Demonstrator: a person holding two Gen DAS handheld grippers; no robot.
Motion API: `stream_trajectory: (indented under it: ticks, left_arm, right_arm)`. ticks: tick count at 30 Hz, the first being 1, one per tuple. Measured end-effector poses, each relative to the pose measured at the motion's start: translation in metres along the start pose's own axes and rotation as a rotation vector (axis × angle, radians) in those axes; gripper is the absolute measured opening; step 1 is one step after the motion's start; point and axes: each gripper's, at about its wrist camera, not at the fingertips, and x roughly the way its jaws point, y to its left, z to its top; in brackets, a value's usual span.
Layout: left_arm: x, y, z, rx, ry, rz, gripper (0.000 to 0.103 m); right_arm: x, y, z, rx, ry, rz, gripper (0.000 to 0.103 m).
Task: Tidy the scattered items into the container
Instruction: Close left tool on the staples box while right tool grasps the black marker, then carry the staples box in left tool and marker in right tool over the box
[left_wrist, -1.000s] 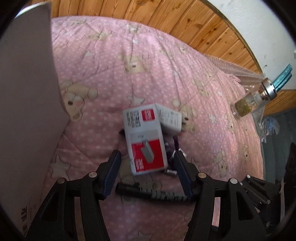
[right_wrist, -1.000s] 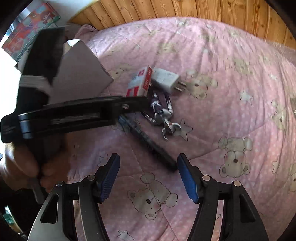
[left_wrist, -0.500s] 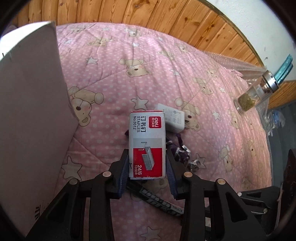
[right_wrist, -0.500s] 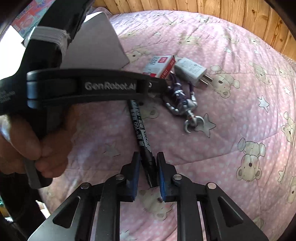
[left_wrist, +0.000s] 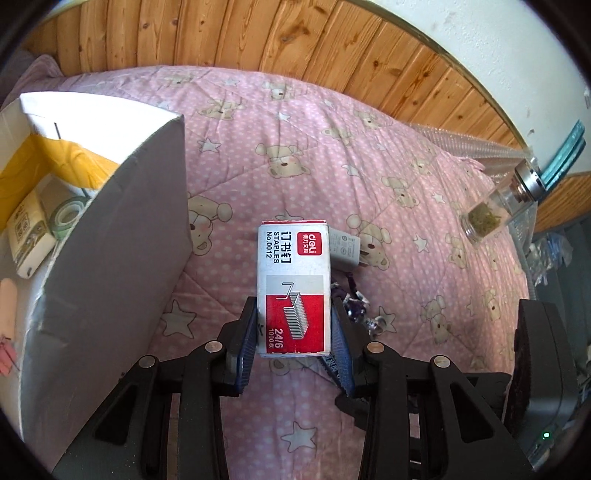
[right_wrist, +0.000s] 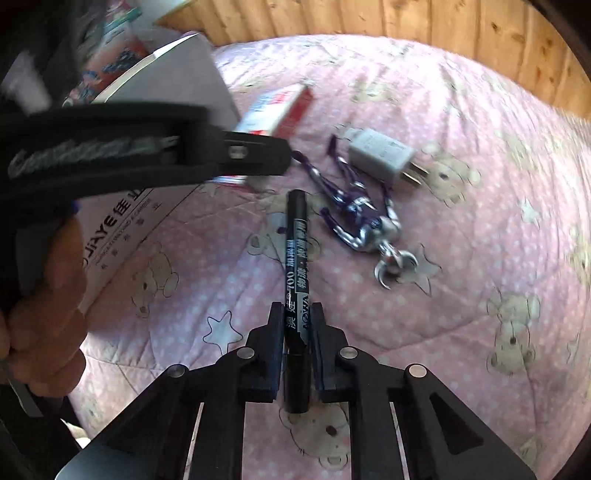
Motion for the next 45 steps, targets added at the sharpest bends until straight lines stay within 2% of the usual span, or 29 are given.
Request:
stream_trajectory:
  ticks: [5, 12, 13, 15, 17, 18, 20, 22, 27, 33, 45]
  left_arm:
    - [-0.02, -0.003, -0.003, -0.012, -0.024, -0.006, 0.038]
    - [-0.051, -0.002, -0.013, -0.004, -0.073, 0.023, 0.038]
    - [-0.055, -0.003, -0.015, -0.002, -0.08, 0.029, 0.038]
    - [-0.065, -0.003, -0.019, -0.001, -0.095, 0.032, 0.038]
    - [-0.077, 0.0, -0.022, -0.01, -0.109, 0.027, 0.038]
    - [-0.083, 0.001, -0.024, -0.015, -0.118, 0.021, 0.038]
    - [-0.096, 0.005, -0.028, -0.03, -0.135, 0.011, 0.038]
    - [-0.108, 0.011, -0.032, -0.047, -0.145, -0.002, 0.038]
    - [-0.13, 0.025, -0.043, -0.082, -0.162, -0.014, 0.038]
    - [-0.143, 0.031, -0.055, -0.073, -0.185, 0.032, 0.038]
    - [-0.178, 0.038, -0.071, -0.056, -0.255, 0.097, 0.038]
  right_arm:
    - [-0.02, 0.007, -0.006, 0.017, -0.011, -0.003, 0.014]
    - [-0.054, 0.018, -0.012, 0.038, -0.056, 0.002, 0.014]
    - [-0.069, 0.012, -0.03, 0.041, -0.062, 0.001, 0.014]
    - [-0.081, 0.014, -0.036, 0.044, -0.078, 0.002, 0.014]
    - [-0.093, 0.036, -0.034, 0.051, -0.101, -0.003, 0.014]
    - [-0.099, 0.036, -0.035, 0.057, -0.114, -0.001, 0.014]
    - [-0.098, 0.029, -0.014, 0.072, -0.14, 0.003, 0.014]
    - [-0.11, 0.029, -0.014, 0.084, -0.164, 0.008, 0.014]
    - [-0.11, 0.021, -0.016, 0.118, -0.182, 0.039, 0.014]
    - [-0.096, 0.051, -0.015, 0.111, -0.193, 0.052, 0.014]
    - [-0.114, 0.097, -0.005, 0.063, -0.266, 0.089, 0.014]
